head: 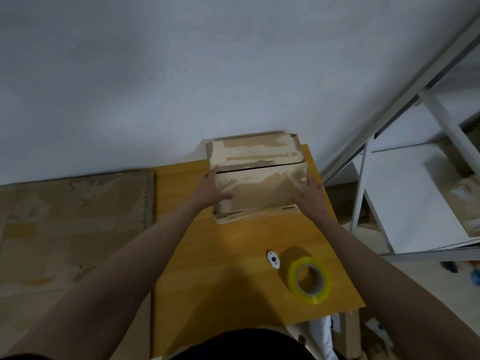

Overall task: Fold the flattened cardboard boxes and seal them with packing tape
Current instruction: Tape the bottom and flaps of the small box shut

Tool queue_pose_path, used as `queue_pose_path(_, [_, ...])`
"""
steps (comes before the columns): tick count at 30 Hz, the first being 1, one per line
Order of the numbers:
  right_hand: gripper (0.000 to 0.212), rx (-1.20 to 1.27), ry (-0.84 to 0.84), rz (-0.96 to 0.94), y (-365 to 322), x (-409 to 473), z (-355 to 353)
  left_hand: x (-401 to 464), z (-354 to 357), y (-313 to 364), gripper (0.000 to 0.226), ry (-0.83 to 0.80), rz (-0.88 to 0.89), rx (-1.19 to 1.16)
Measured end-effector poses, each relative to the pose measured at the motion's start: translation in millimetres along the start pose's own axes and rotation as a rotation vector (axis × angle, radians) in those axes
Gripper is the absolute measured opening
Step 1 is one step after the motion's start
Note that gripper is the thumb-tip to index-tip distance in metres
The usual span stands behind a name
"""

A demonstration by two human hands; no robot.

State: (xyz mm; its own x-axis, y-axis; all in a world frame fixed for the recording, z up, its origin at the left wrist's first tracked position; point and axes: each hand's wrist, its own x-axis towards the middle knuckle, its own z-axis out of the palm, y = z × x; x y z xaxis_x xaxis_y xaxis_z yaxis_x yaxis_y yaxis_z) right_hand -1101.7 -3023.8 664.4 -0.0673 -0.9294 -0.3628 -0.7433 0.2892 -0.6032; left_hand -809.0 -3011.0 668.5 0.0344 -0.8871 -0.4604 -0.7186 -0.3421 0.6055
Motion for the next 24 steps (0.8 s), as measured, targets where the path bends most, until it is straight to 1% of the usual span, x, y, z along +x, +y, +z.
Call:
queue_pose_path(3, [0.079, -0.153, -0.063, -0.016, 2.5, 13.0, -19.3, 11.0, -2.6, 16.9, 0.101, -0.007, -0.013, 0.079])
queue_pose_path(6, [0.077, -0.228, -0.039, -0.016, -6.4, 12.5, -30.6, 11.8, -9.0, 22.9, 0.099, -0.007, -0.039, 0.148])
queue_pose_path(8, [0.073, -0.286, 0.017, -0.097, -17.4, 9.2, -32.8, 5.7, -14.5, 22.7, 0.092, 0.049, -0.018, 0.219])
queue_pose_path(11, [0.065, -0.359, 0.073, -0.237, -41.3, 5.3, -27.4, -15.4, -27.7, 12.0, 0.080, 0.200, 0.055, 0.412])
queue_pose_path(14, [0.061, -0.387, 0.032, -0.316, -71.4, -0.5, -8.5, -44.9, -44.5, -14.4, 0.075, 0.308, 0.070, 0.546])
queue_pose_path(17, [0.064, -0.418, -0.019, -0.433, -103.6, -13.5, 21.9, -79.4, -63.9, -47.6, 0.074, 0.379, -0.006, 0.556])
queue_pose_path(19, [0.063, -0.397, -0.042, -0.494, -126.4, -28.3, 44.2, -104.8, -76.6, -70.2, 0.071, 0.423, -0.054, 0.561])
queue_pose_path(24, [0.061, -0.426, -0.050, -0.631, -177.3, -75.9, 103.1, -169.0, -103.6, -134.2, 0.069, 0.495, -0.175, 0.554])
